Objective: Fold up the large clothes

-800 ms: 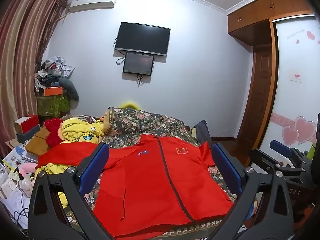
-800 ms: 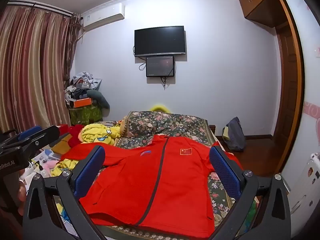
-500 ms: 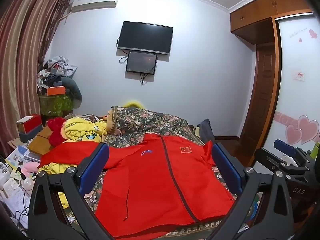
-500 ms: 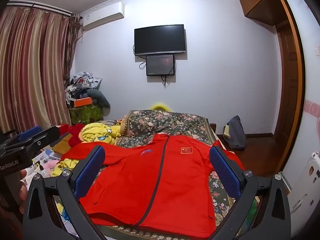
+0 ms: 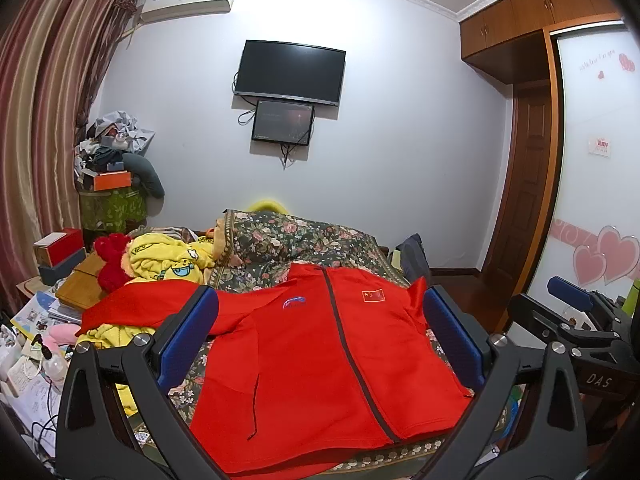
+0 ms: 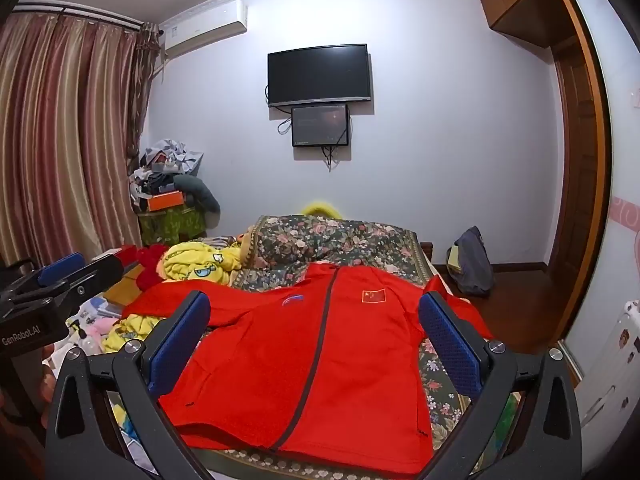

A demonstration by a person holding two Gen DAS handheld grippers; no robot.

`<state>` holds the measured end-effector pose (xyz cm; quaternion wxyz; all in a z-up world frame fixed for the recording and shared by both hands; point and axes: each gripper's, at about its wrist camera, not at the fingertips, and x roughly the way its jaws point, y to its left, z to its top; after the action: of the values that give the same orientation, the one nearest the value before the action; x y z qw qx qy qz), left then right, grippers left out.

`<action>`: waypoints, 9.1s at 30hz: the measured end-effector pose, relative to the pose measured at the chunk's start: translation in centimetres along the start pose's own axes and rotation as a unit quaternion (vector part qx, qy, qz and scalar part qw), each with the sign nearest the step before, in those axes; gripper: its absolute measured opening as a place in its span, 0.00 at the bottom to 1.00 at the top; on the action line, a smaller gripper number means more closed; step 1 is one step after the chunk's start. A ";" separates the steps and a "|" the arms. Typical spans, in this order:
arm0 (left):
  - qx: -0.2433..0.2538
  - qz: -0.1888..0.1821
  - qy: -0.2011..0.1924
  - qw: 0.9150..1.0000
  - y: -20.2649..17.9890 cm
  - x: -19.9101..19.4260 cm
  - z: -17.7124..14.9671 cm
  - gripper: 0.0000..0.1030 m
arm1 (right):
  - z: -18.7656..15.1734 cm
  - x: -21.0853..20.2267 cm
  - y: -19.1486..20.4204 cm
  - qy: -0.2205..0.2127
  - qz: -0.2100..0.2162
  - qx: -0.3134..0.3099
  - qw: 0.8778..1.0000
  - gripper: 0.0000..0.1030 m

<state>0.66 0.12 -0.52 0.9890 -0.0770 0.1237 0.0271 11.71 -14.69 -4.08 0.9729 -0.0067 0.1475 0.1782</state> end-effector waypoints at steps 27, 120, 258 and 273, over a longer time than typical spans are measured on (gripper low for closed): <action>-0.002 -0.001 0.004 1.000 0.4 0.5 -0.3 1.00 | -0.1 0.5 -0.2 0.006 0.002 0.004 1.000 1.00; -0.469 0.134 0.231 0.842 49.5 28.9 -14.4 0.61 | -7.1 30.8 -2.6 0.347 -0.014 -0.012 0.938 1.00; -0.041 0.130 0.419 0.898 24.5 43.2 -16.3 0.84 | -1.3 37.3 -3.4 0.264 0.046 -0.099 0.958 0.05; -0.014 0.056 0.352 0.934 19.9 39.3 -11.5 0.84 | -7.6 37.8 4.1 0.316 0.116 -0.213 0.917 0.44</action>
<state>34.52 19.28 -24.25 0.8779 -0.0885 0.4674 0.0550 41.87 1.71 -22.08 0.8235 -0.2529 0.4059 0.3053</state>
